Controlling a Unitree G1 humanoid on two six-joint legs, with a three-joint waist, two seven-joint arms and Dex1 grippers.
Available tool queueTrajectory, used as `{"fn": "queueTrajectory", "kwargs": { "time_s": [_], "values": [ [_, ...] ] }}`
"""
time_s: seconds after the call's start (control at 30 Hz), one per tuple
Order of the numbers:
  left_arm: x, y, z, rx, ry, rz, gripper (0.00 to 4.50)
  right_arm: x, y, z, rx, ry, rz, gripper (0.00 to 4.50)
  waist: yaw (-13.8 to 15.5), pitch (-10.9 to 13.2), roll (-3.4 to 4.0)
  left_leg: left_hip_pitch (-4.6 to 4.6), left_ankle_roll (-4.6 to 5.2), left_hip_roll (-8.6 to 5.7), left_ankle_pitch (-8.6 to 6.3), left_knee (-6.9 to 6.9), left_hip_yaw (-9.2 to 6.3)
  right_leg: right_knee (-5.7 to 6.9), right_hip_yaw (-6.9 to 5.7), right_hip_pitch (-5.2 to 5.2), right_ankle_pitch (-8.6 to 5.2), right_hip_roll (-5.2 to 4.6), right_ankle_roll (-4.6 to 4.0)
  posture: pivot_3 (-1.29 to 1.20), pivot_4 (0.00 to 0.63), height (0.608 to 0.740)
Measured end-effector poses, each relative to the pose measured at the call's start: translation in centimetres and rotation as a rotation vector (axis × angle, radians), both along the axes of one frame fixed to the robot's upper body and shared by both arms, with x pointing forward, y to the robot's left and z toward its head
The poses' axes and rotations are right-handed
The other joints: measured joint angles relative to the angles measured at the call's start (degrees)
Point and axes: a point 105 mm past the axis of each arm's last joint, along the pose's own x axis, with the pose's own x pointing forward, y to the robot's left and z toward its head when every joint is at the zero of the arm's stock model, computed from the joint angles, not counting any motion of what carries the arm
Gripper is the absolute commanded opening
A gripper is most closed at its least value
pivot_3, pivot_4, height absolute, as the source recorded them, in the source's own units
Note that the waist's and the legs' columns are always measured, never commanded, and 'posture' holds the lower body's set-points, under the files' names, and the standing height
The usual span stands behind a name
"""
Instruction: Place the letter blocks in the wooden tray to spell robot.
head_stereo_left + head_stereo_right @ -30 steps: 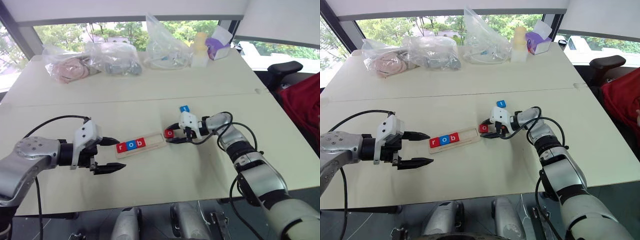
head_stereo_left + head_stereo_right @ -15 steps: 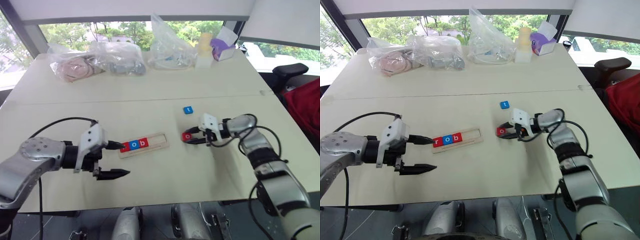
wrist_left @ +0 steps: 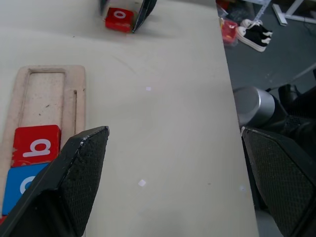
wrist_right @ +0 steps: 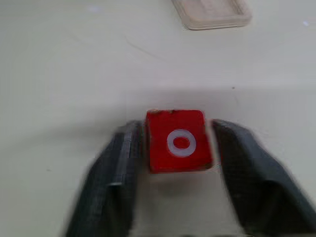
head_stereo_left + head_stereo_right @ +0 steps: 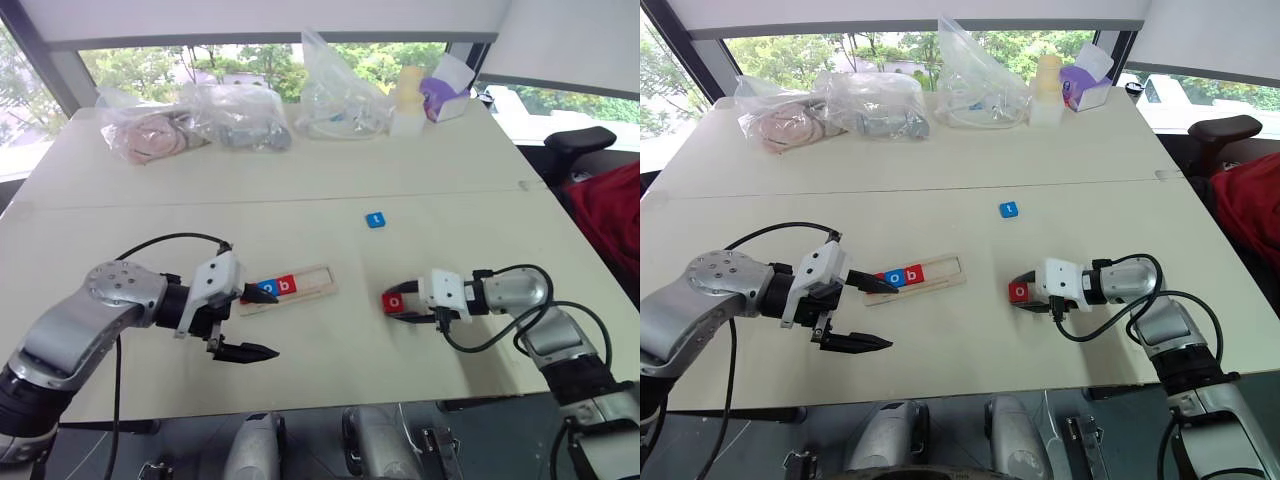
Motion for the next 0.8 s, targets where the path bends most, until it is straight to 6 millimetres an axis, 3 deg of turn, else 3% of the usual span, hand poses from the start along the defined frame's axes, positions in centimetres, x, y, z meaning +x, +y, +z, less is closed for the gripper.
{"fn": "queueTrajectory", "kwargs": {
  "time_s": [0.03,0.07,0.2,0.47,0.7,0.8],
  "values": [
    [0.0,0.0,0.0,0.0,0.001,-0.002,4.5,0.2,-0.2,0.2,0.005,-0.009,-0.012,4.24,0.02,0.0,0.0,0.0,0.0,0.0,0.0,0.0,0.0,0.0,0.0,0.0,0.0,0.0,0.0,0.0,0.15,0.735],
    [0.0,0.0,0.0,0.001,0.002,-0.002,4.5,0.3,-0.3,0.3,0.009,-0.017,-0.025,4.44,0.07,0.0,0.0,0.0,0.0,0.0,0.0,0.01,-0.01,0.0,0.0,0.0,0.0,0.0,0.0,0.0,0.15,0.735],
    [-0.2,0.4,-0.5,0.002,0.022,0.014,4.5,0.0,-0.9,0.4,0.041,-0.016,-0.088,4.44,0.37,0.0,0.0,-0.08,0.0,-0.01,0.0,0.01,-0.03,0.0,0.0,-0.01,-0.03,-0.04,0.04,0.0,0.15,0.735],
    [0.1,1.6,-1.0,0.014,0.022,0.101,4.5,-2.7,-3.0,1.9,0.253,0.185,-0.408,4.44,0.12,-0.01,-0.01,-0.09,0.0,0.02,0.0,0.03,-0.15,0.04,-0.01,-0.06,-0.03,-0.06,0.04,0.0,0.15,0.735],
    [0.9,2.7,-0.1,-0.016,-0.033,0.216,4.5,-4.6,0.1,1.5,0.452,0.357,-0.725,4.44,0.09,-0.01,0.0,-0.17,0.0,0.06,0.0,-0.01,-0.32,0.05,-0.01,-0.14,-0.03,-0.08,0.04,0.0,0.15,0.735],
    [0.5,4.0,-1.0,0.011,-0.009,0.287,4.5,-5.4,0.9,1.9,0.459,0.386,-0.801,4.44,0.04,-0.02,-0.01,-0.19,0.0,0.12,0.0,-0.01,-0.31,0.0,-0.01,-0.15,-0.03,-0.13,0.04,0.0,0.15,0.735]
  ]
}}
